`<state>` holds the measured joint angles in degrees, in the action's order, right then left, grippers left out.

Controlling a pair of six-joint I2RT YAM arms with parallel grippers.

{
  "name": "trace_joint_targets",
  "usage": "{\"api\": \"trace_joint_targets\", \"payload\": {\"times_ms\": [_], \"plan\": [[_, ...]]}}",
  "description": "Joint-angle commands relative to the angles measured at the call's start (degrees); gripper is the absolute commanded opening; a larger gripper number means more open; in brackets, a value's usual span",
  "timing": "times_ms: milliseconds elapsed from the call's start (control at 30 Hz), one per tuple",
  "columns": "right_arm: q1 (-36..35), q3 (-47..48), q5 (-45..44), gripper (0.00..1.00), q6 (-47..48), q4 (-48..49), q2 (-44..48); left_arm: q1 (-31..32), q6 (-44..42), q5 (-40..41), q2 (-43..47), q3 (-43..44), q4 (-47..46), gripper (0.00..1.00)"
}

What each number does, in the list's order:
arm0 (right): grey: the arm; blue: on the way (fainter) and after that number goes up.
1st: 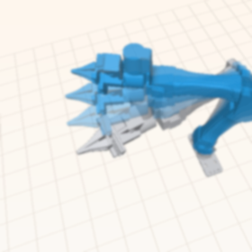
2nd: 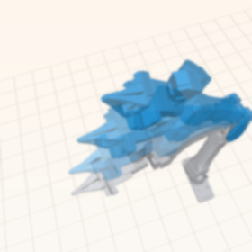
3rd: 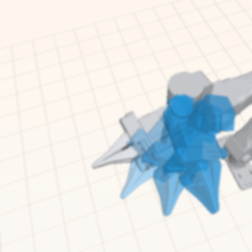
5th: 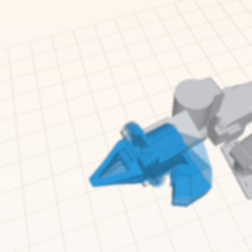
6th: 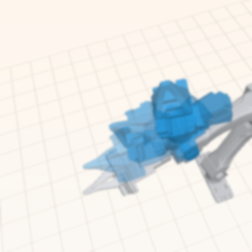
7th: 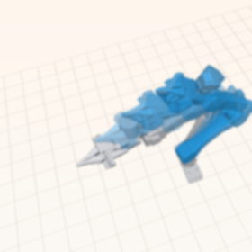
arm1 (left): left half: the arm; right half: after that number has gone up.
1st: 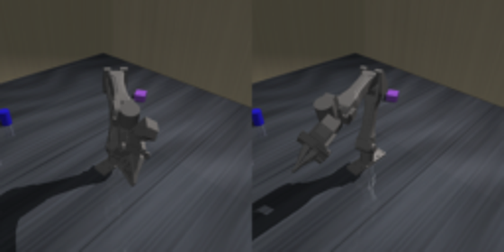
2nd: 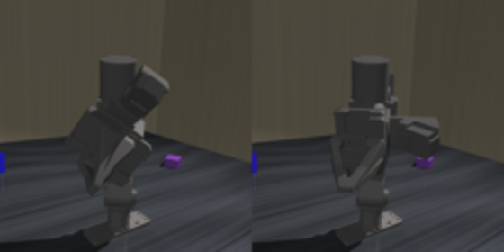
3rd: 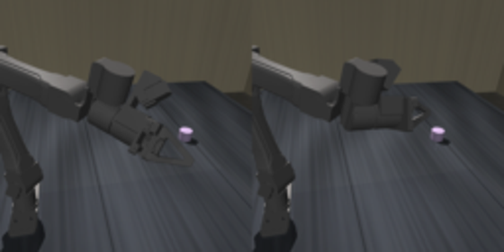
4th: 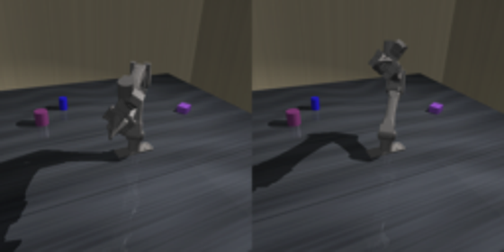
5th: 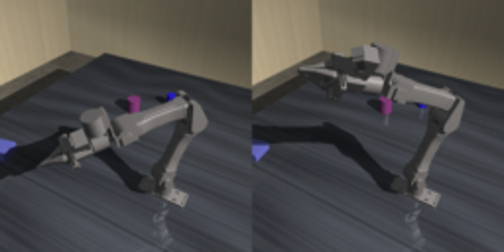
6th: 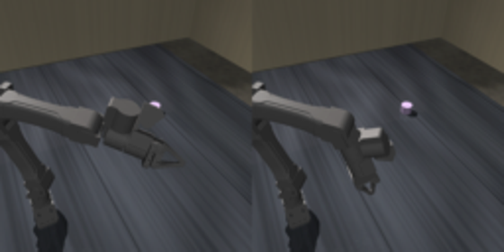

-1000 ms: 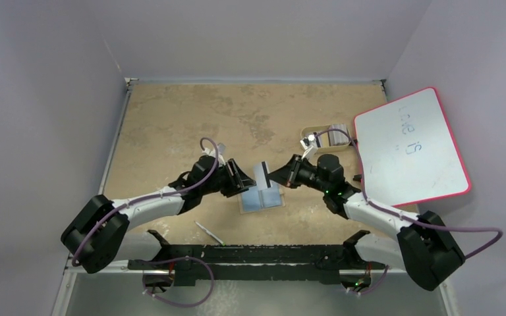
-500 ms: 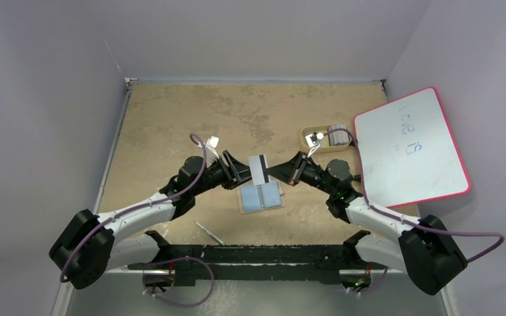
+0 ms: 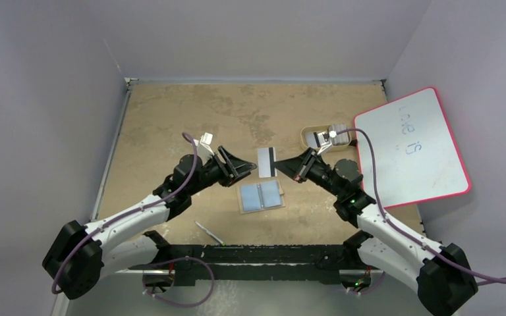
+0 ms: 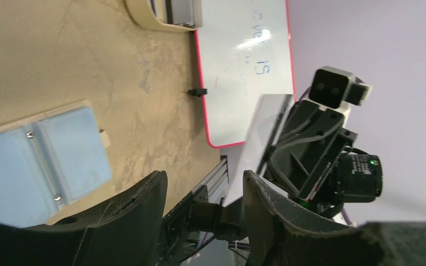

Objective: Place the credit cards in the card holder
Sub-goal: Pick up the credit card from the storage box.

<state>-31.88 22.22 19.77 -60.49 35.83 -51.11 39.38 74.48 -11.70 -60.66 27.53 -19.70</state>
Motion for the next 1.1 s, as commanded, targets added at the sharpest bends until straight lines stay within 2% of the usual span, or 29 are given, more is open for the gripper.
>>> {"api": "trace_joint_targets", "payload": {"times_ms": [0, 267, 400, 567, 633, 733, 800, 867, 933, 1067], "plan": [[-0.33, 2.74, -1.62, 0.00, 0.99, -2.00, -0.21, -0.41, 1.62, 0.47, 2.83, 2.27, -7.47, 0.53], [-0.33, 0.25, 3.42, 0.00, -3.05, 7.60, -3.18, -0.35, 1.03, -1.42, -0.26, 2.27, -10.75, 0.54], [-0.31, -0.34, 3.53, 0.00, -3.47, 8.28, -3.67, -0.38, -0.48, -1.53, -1.72, 2.40, -9.72, 0.54], [-0.29, -0.55, 5.59, 0.00, -4.02, 11.04, -6.67, -0.40, 0.70, -3.32, -3.75, 2.42, -12.85, 0.52], [-0.30, -0.67, 6.16, 0.00, -3.79, 11.30, -7.80, -0.36, 1.06, -3.86, -4.31, 2.44, -13.85, 0.45], [-0.29, -1.32, 5.72, 0.00, -3.15, 10.36, -8.87, -0.42, 1.46, -4.08, -4.08, 1.85, -14.44, 0.23], [-0.29, -1.46, 4.98, 0.06, -1.82, 8.70, -9.24, -0.38, 1.30, -3.23, -3.51, 1.08, -13.82, 0.10], [-0.29, -1.12, 3.85, 0.18, 0.08, 5.37, -9.15, -0.35, 0.30, -1.78, -3.05, 0.80, -10.97, 0.00], [-0.36, -0.03, 2.27, 0.34, 2.72, 0.93, -9.01, -0.36, -1.53, -0.93, -3.24, 0.67, -8.99, 0.00], [-0.30, 3.23, -2.92, 0.47, 9.03, -9.81, -10.17, -0.38, -3.84, 1.47, -4.64, -0.35, -4.44, 0.00]]}}
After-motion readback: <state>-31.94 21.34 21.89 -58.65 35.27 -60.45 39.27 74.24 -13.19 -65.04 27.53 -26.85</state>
